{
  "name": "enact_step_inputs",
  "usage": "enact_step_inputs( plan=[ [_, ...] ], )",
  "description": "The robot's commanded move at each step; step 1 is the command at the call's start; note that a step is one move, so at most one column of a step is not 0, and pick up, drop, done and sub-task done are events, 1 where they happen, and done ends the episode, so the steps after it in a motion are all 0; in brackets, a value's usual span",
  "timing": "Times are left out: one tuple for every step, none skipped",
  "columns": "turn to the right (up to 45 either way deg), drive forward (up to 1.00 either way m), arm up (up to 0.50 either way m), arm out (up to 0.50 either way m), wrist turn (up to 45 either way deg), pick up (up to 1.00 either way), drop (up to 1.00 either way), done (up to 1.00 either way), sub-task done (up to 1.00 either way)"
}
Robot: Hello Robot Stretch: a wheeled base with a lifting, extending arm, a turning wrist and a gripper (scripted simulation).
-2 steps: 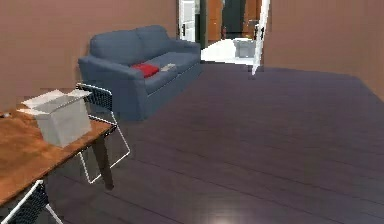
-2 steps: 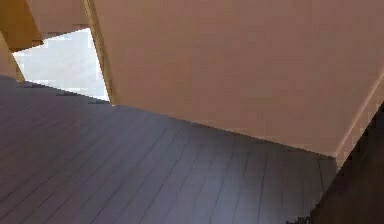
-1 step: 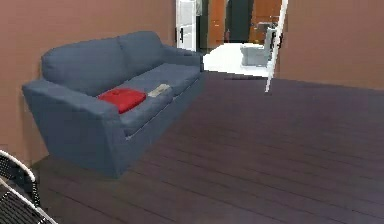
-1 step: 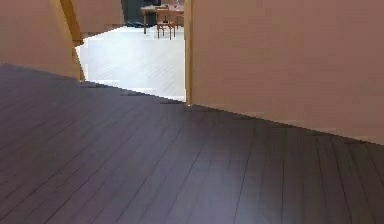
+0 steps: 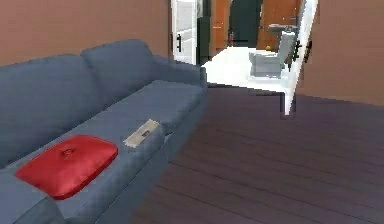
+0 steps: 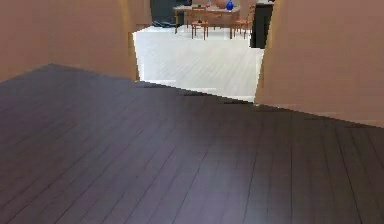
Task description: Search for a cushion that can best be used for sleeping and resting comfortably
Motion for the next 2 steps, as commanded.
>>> enact_step_inputs(
  plan=[
    [-36.0, 0.0, 0.0, 0.0, 0.0, 0.0, 0.0, 0.0, 0.0],
    [0.0, 0.0, 0.0, 0.0, 0.0, 0.0, 0.0, 1.0, 0.0]
  ],
)
